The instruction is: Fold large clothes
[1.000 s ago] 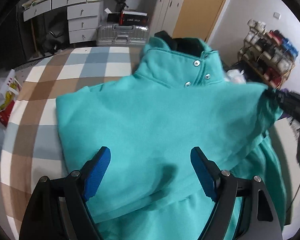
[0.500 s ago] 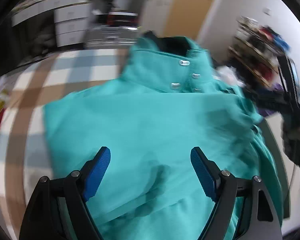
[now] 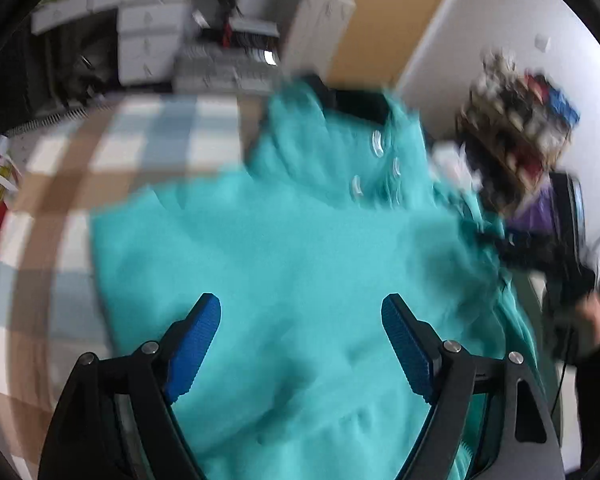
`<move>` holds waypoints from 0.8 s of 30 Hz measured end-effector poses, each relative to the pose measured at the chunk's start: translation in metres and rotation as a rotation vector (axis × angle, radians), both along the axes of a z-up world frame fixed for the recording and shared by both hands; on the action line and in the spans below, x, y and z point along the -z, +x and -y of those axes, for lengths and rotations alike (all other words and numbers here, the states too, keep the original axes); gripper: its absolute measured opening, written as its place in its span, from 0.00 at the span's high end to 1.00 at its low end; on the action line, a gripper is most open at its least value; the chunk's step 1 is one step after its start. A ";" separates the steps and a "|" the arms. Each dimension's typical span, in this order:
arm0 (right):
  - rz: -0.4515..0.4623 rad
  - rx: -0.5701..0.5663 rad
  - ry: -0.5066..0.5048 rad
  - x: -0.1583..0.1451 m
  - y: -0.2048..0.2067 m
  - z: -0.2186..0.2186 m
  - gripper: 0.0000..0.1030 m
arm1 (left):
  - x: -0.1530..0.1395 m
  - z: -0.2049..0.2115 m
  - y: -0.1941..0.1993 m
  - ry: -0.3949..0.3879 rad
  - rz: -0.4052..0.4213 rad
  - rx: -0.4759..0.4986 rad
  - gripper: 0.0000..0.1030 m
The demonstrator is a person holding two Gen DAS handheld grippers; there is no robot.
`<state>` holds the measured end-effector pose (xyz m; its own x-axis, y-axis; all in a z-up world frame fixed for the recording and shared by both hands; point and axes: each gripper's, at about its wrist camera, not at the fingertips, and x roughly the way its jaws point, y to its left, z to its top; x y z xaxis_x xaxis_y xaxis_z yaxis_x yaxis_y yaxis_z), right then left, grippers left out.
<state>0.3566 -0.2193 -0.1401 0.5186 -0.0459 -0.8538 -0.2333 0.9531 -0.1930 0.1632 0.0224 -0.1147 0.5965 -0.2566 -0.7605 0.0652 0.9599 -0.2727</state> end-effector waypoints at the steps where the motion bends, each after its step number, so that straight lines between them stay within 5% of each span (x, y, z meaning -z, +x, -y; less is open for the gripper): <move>1: 0.036 -0.018 0.044 -0.011 -0.006 -0.003 0.32 | 0.007 -0.004 0.005 0.036 -0.029 -0.042 0.22; 4: 0.054 -0.027 0.043 -0.011 -0.008 -0.017 0.24 | 0.049 -0.010 0.020 0.013 -0.132 -0.030 0.22; 8: -0.041 0.003 -0.075 0.041 -0.004 -0.022 0.18 | 0.056 0.016 0.019 0.227 -0.097 0.040 0.22; 12: -0.068 -0.023 -0.071 0.028 -0.002 -0.026 0.17 | 0.050 0.007 0.016 0.161 -0.080 0.040 0.22; 16: -0.011 -0.019 0.087 -0.019 0.017 -0.022 0.17 | 0.047 -0.001 0.015 0.095 -0.077 0.040 0.22; 20: 0.025 0.021 0.290 -0.051 0.067 -0.031 0.15 | 0.044 0.007 0.008 0.167 -0.066 0.077 0.22; 24: -0.017 0.084 0.422 -0.038 0.130 -0.052 0.15 | 0.047 0.015 0.006 0.275 -0.057 0.116 0.22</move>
<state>0.4867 -0.1670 -0.1018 0.5138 0.2674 -0.8152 -0.1509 0.9635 0.2210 0.1689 0.0074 -0.1614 0.5297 -0.1001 -0.8423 0.1703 0.9853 -0.0101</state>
